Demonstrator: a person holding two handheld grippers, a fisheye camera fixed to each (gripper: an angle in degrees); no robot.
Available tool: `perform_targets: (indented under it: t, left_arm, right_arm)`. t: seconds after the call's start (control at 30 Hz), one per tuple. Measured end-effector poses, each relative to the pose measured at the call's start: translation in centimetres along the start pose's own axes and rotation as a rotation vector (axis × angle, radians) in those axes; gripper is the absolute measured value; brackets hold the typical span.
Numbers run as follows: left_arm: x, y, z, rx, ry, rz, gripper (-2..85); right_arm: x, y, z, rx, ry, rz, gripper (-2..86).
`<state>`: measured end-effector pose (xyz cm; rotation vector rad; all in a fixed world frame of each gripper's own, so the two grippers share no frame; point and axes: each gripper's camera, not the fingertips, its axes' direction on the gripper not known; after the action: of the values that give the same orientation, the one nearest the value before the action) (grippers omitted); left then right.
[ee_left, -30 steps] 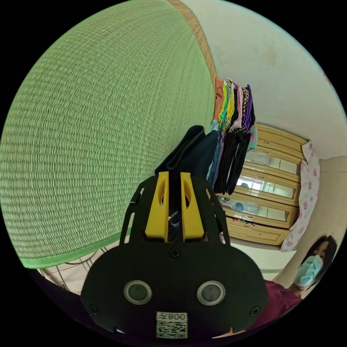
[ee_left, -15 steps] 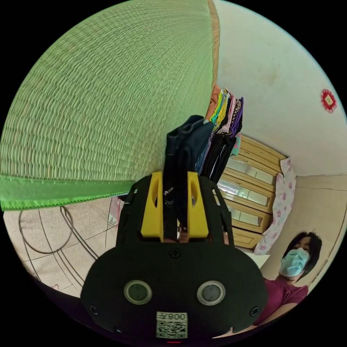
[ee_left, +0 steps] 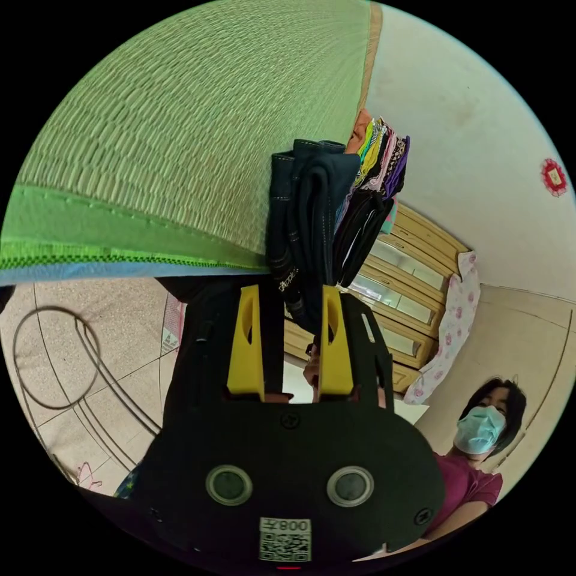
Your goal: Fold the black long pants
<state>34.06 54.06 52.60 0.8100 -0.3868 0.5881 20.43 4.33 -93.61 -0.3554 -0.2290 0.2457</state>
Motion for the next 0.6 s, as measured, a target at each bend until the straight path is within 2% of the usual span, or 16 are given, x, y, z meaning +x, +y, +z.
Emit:
perform_targets:
  t: [0.3,0.43,0.6]
  left_arm:
    - [2.5,-4.2,0.7,0.054,0.09,-0.012,16.8]
    - [3.7,-6.3,1.6,0.06,0.127,-0.036,12.9]
    - [7.0,-8.5,1.9,0.061,0.044,-0.006,8.6]
  right_arm:
    - [1.4,-1.2,-0.7,0.02,-0.027,0.031,2.2]
    - [2.3,-1.5,-1.0,0.029,-0.04,0.047,2.2]
    - [2.3,-2.3,-1.3,0.026,-0.007,0.051,1.7]
